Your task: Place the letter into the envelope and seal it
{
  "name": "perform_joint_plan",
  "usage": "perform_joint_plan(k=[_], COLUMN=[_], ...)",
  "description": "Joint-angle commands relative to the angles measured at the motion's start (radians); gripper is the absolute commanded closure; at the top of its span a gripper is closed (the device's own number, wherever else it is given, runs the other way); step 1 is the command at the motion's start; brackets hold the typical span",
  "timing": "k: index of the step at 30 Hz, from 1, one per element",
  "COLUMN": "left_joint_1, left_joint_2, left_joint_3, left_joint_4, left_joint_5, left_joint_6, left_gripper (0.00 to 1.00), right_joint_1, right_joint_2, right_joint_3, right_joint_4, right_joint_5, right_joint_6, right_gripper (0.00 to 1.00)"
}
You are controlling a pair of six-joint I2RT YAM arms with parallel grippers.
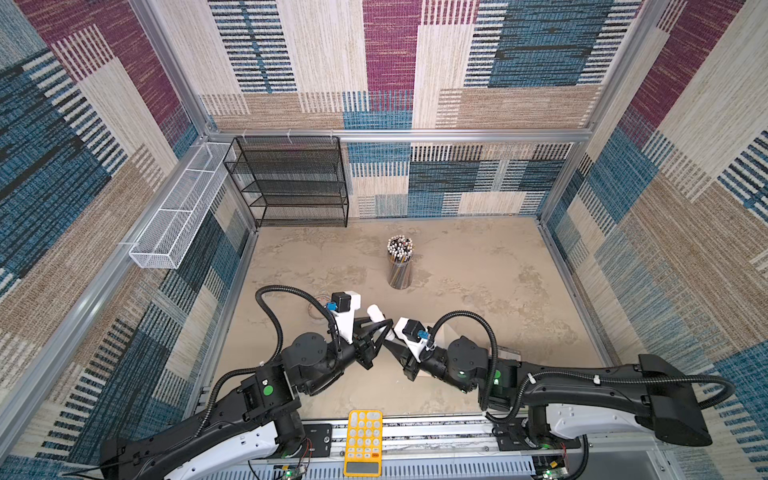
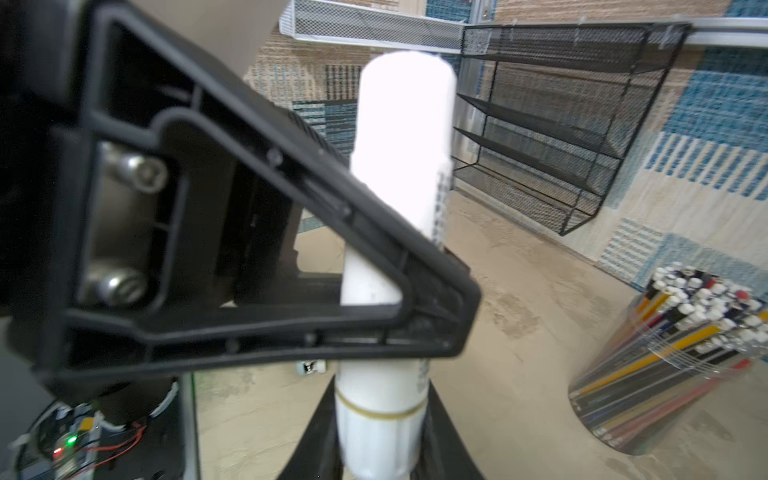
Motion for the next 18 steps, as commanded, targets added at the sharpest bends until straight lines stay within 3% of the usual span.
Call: perform_joint_plan(k=[1, 5, 10, 14, 18], left_joint_1=[-0.001, -0.001, -0.001, -0.001, -0.002], left_joint_2=[-0.030, -0.056, -0.075, -0.078, -0.076], left_joint_3=[-0.026, -0.036, -0.051, -0.048, -0.046], left_joint_4=[-0.119, -0.133, -0.113, -0.115, -0.106], left_joint_5=[0.189, 0.294, 0.380, 0.393, 0.391], left_joint_6=[0.039, 0.047, 0.051, 0.060, 0.063], left_gripper=[1.00, 1.00, 1.00, 1.00, 1.00], right_joint_1=[-0.004, -0.016, -0.046, -0.078, -0.093], right_joint_2=[-0.057, -0.111, -0.160, -0.193, -0.206], right_joint_3=[0.003, -0.001, -0.035, -0.055, -0.055], right_joint_4=[0.043, -0.038, -0.070, -0.073, -0.102], right_joint_5=[-0.236, -0.466, -0.633, -0.719, -0.711], right_joint_6=[0.062, 0.099, 0.138, 0.164, 0.160], right_gripper=[0.86, 0.85, 0.85, 0.86, 0.84])
